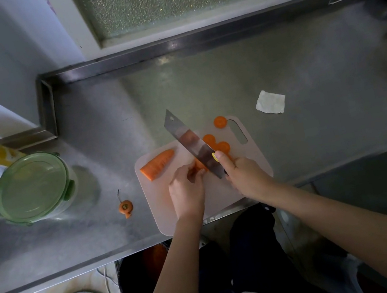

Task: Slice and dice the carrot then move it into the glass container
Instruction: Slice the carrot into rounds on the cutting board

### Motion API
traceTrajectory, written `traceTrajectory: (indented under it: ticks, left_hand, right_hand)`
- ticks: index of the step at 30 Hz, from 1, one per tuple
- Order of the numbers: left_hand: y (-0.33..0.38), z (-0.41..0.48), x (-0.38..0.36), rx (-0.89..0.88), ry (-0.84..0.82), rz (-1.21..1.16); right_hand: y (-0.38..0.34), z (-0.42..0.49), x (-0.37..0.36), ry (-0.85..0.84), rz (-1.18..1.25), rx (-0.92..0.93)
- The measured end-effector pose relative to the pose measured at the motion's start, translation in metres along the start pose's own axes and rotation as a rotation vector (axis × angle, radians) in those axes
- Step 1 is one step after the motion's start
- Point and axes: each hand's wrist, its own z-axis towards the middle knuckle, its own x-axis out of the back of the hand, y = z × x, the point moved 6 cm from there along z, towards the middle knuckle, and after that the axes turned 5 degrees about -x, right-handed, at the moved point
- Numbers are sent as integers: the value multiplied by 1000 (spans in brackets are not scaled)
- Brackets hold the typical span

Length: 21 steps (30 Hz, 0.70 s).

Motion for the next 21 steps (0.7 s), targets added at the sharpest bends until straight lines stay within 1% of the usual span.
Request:
traceTrajectory:
  ticks: [3, 5, 8, 11, 16, 21]
  left_hand:
    - [0, 0, 0, -5, -4, 4]
    - [0, 0, -1, -18, -6, 17]
    - [3, -1, 0, -34, -2, 24]
    - [5, -1, 1, -30, 10, 28]
    - [4, -1, 1, 12, 8, 16]
    - [4, 0, 3, 3, -6, 29]
  right_hand:
    - [-2, -2, 1, 33, -46, -1]
    - [-4, -4, -1, 16, -77, 3]
    - [-10, -9, -2, -28, -20, 3]
    - [-17, -8, -3, -27, 16, 6]
    - [-31, -4, -10, -24, -122, 67]
    - [-31, -5, -9, -46, -139, 52]
